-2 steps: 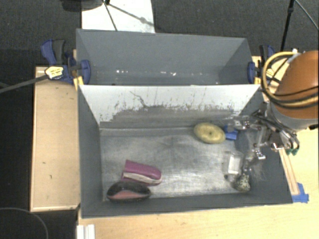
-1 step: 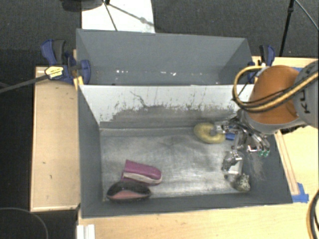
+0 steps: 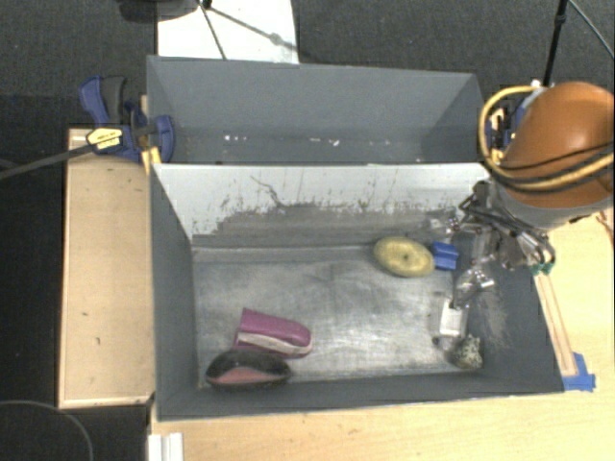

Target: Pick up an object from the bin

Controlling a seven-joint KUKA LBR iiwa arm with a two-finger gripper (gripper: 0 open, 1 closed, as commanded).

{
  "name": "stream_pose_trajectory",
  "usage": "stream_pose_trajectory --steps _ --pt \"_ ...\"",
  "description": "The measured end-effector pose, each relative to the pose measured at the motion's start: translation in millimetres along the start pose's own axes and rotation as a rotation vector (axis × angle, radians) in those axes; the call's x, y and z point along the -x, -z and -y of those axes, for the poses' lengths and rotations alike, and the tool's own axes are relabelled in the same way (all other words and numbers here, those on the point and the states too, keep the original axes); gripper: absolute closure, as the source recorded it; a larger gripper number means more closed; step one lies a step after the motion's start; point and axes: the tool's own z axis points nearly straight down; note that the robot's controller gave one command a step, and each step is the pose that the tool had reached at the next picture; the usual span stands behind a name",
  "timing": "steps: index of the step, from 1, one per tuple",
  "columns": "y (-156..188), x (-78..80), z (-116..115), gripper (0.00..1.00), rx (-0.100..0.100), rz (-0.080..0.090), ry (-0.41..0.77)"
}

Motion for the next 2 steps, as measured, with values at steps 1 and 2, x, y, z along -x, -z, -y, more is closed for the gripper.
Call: stream_pose_trajectory --steps 1,2 --pt "-72.1 37.0 40.8 0.00 0.003 -0.008 0.094" --pt "-96.3 28.7 56.7 0.00 0.002 -0.010 -0.236"
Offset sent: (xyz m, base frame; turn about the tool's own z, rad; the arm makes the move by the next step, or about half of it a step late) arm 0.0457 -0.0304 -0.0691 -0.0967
